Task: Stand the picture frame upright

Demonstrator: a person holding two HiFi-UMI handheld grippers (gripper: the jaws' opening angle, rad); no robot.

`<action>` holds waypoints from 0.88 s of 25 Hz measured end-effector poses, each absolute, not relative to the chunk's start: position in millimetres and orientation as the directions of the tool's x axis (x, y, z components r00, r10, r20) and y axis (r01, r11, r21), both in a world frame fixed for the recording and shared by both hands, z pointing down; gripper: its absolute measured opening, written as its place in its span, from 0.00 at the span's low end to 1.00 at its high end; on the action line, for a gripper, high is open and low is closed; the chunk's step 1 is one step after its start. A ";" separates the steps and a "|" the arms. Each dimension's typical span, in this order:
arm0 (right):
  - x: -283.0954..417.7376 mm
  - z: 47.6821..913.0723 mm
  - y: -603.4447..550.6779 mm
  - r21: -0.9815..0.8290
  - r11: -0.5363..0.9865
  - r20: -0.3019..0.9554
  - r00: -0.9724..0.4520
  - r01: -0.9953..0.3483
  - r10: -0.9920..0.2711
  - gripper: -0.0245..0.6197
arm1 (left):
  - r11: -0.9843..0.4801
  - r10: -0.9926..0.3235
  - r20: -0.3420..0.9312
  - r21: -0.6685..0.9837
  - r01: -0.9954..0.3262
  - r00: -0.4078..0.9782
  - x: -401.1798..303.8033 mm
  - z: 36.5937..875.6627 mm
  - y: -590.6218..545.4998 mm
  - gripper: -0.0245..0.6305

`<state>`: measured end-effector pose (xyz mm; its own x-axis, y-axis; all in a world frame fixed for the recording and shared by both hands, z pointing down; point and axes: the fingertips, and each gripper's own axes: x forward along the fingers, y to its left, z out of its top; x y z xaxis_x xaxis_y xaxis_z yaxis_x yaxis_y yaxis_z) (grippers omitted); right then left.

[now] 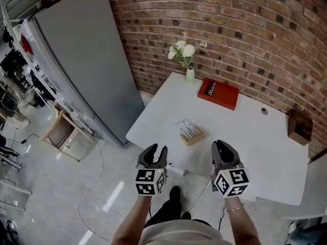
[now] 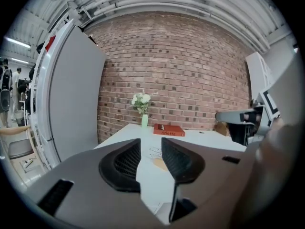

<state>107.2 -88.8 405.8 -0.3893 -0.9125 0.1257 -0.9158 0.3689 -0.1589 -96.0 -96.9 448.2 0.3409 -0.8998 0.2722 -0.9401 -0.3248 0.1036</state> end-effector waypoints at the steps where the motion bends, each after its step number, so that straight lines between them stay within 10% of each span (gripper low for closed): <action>1: 105.2 405.9 -98.0 -0.157 0.366 0.128 -0.387 -0.917 -0.913 0.10 | -0.329 -0.898 0.270 0.108 -0.938 0.346 -96.7 447.9 -107.6 0.23; 22: 98.2 425.5 -189.3 -0.135 0.234 0.210 -0.258 -0.963 -0.943 0.10 | -0.420 -0.819 0.342 0.189 -0.888 0.461 -98.8 474.0 -229.9 0.23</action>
<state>98.2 -189.3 425.5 -0.2582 -0.9429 0.2103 -0.9630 0.2337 -0.1346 -98.8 -229.9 474.0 0.4606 -0.8190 0.3423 -0.8875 -0.4200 0.1894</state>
